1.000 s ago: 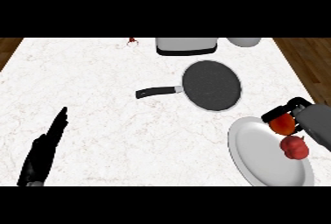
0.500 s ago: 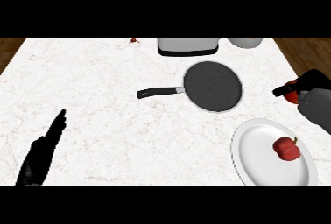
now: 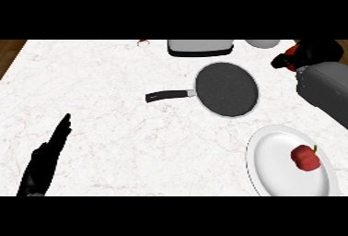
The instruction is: Pick the tomato from the plate and place it in the pan
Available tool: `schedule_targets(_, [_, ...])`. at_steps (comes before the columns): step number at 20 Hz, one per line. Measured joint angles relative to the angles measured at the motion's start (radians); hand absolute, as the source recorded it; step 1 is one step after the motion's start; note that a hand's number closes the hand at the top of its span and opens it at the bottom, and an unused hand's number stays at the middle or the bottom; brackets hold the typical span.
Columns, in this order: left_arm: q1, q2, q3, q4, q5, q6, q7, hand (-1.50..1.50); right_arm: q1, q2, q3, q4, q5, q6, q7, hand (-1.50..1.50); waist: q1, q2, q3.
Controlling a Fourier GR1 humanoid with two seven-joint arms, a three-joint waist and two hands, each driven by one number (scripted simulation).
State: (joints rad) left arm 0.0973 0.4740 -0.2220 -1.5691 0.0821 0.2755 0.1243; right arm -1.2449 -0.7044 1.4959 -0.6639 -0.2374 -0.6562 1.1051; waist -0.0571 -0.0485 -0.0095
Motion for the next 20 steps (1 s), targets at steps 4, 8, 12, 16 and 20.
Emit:
schedule_targets(4, [-0.003,-0.008,-0.01,-0.013,-0.014,0.005,0.0,0.0,-0.034,0.043,-0.017,0.009,0.031,-0.039,0.027,1.5,0.011,0.013,0.004])
schedule_targets(8, [-0.019,-0.006,-0.009,-0.023,-0.012,-0.011,0.005,0.0,-0.019,0.09,-0.058,0.068,0.034,-0.098,0.027,1.5,0.03,0.029,0.007])
schedule_targets(12, [-0.033,-0.005,-0.003,-0.03,-0.01,-0.025,0.007,0.0,0.028,0.133,-0.122,0.15,0.017,-0.166,-0.002,1.5,0.051,0.042,0.009])
schedule_targets(16, [-0.058,-0.015,-0.012,-0.042,-0.018,-0.035,0.022,0.0,0.079,0.204,-0.199,0.263,-0.021,-0.204,-0.038,1.5,0.074,0.054,0.01])
schedule_targets(20, [-0.069,-0.025,-0.019,-0.033,-0.026,-0.051,0.008,0.0,0.11,0.267,-0.263,0.356,-0.058,-0.18,-0.08,1.5,0.097,0.066,0.011])
